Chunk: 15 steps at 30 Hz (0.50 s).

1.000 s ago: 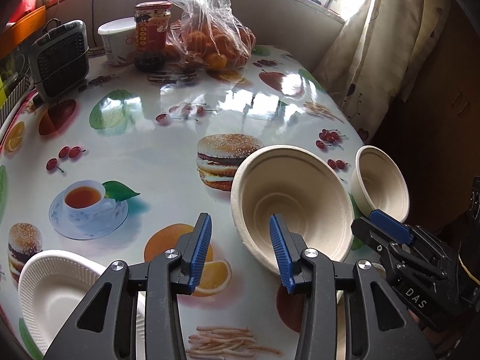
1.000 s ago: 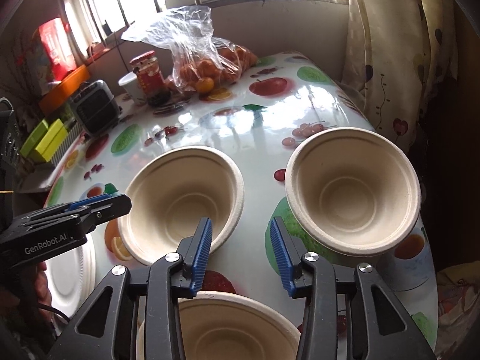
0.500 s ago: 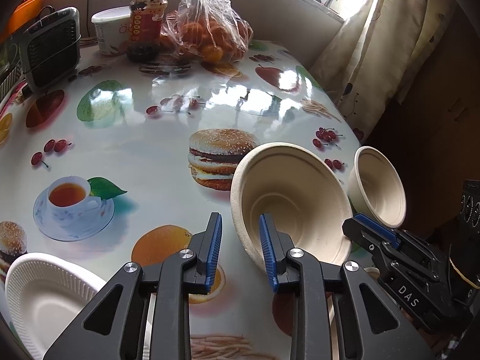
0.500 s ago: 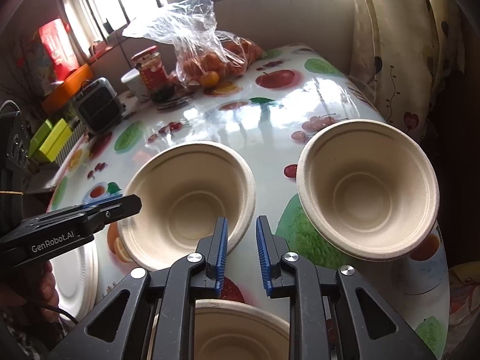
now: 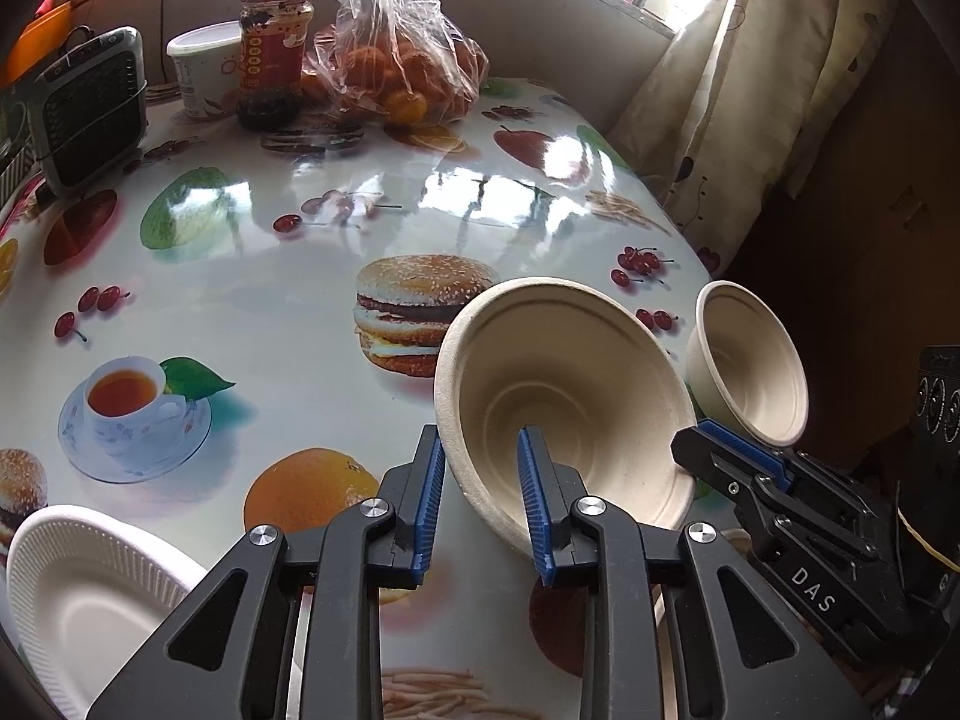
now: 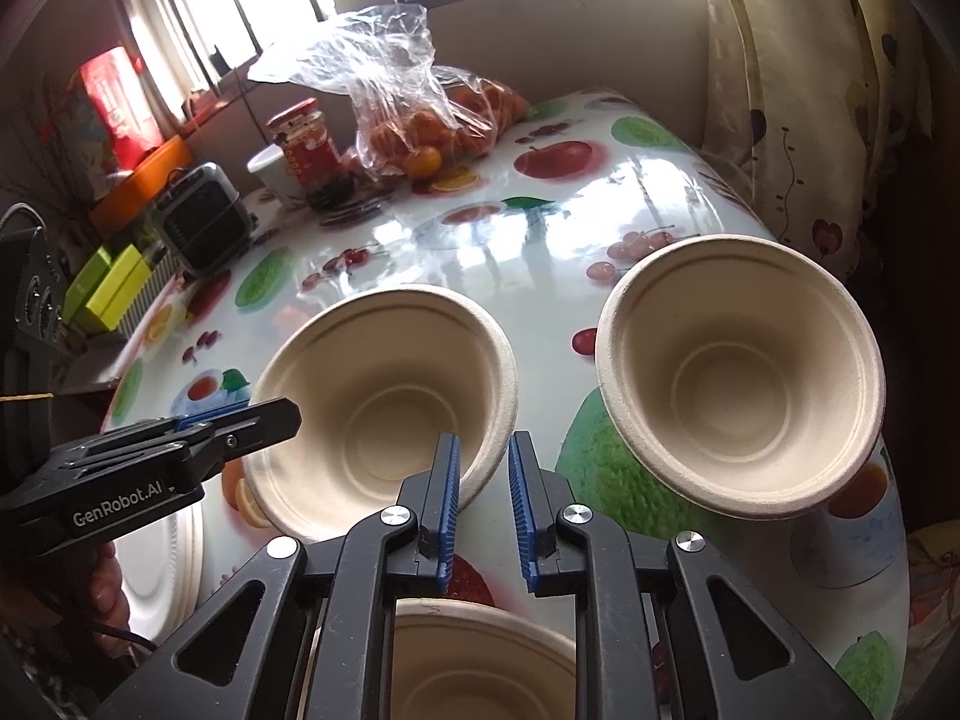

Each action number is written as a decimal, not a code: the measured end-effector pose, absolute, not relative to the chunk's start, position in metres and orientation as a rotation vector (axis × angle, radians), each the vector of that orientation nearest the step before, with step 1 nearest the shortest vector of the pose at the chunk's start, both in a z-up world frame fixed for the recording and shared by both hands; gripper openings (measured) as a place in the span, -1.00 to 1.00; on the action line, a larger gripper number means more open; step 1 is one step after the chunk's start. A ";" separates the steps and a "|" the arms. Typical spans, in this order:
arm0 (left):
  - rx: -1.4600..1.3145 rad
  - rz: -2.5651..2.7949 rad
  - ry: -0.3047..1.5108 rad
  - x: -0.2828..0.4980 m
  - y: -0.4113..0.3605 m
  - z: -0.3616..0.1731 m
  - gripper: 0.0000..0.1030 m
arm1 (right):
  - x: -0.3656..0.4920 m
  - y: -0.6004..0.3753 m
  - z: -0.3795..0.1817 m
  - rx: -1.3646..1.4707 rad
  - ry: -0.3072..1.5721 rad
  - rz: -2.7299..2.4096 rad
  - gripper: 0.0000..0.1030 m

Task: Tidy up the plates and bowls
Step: 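Close the right gripper on a beige bowl rim while the left gripper grasps another bowl rim, then lift and carry the held bowls with both grippers over other beige bowls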

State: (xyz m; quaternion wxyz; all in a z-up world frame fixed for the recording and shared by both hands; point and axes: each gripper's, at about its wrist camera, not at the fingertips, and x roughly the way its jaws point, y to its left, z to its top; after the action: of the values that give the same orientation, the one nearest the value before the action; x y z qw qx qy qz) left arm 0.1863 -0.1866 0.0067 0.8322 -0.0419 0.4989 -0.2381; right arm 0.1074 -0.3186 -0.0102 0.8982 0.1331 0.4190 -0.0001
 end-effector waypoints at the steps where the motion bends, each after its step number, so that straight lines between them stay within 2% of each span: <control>1: -0.089 -0.507 1.057 0.186 -0.186 0.007 -0.49 | 0.107 -0.319 -0.010 0.277 0.866 -0.001 -0.68; 15: -0.070 -0.531 1.008 0.172 -0.187 0.023 -0.49 | 0.088 -0.321 0.005 0.289 0.812 -0.005 -0.68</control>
State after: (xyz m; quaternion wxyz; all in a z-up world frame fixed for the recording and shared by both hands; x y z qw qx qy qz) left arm 0.1722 -0.1875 0.0231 0.8415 -0.0331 0.4772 -0.2511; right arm 0.0881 -0.3213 0.0054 0.9087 0.1400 0.3933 -0.0022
